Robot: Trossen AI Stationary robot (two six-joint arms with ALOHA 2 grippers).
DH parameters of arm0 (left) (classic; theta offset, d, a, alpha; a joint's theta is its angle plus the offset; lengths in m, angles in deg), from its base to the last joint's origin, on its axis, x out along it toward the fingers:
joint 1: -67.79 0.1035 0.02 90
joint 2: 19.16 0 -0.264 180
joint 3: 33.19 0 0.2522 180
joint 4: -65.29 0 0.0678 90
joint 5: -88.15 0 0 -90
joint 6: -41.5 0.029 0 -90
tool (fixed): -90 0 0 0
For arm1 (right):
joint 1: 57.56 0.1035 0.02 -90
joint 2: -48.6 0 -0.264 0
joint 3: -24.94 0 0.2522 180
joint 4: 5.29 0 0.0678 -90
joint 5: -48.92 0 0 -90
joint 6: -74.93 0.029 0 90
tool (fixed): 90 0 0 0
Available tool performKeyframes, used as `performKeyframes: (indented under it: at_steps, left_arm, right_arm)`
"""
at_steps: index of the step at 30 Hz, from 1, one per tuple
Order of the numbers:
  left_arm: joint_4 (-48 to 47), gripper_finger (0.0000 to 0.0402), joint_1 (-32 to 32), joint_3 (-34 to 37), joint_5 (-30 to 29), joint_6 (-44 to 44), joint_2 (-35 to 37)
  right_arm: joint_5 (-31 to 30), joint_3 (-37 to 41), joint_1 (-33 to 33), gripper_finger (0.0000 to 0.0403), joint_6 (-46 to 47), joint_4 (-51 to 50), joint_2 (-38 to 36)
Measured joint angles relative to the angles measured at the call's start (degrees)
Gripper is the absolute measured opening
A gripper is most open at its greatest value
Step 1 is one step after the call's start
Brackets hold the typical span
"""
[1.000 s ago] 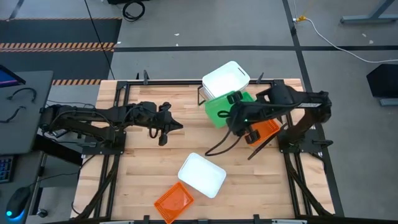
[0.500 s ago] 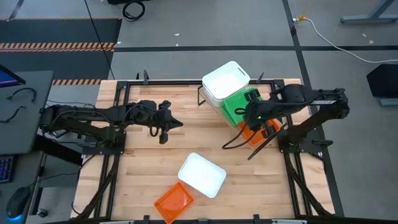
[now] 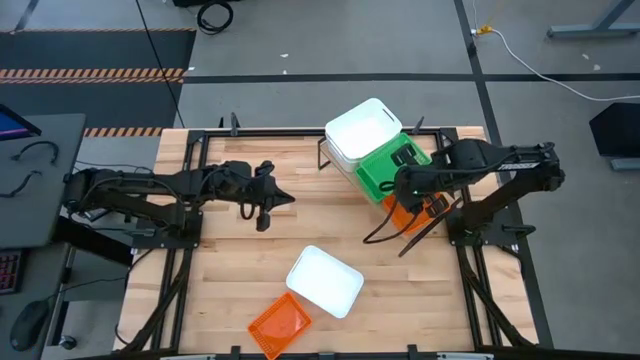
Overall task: Stack baskets on shelf by color
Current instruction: Stack the green bin on top of the green bin on the shelf
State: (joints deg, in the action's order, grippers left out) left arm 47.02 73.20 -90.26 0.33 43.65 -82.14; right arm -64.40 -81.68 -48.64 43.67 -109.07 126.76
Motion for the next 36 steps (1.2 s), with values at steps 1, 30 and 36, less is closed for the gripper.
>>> performKeyframes:
  at_steps: [1,30,36]
  left_arm:
    - [0.0,0.0018,0.0,0.0,0.0,0.0,0.0]
    - [1.0,0.0017,0.0,0.0,-1.0,0.4,0.0]
    - [1.2,0.0022,0.0,0.0,-1.0,0.5,0.0]
  right_arm:
    - [0.2,0.0,0.0,0.0014,0.0,0.0,0.0]
    - [1.1,3.3,-1.4,0.0014,-1.9,6.3,0.5]
    - [3.5,3.3,-2.8,0.0019,-0.5,7.5,0.5]
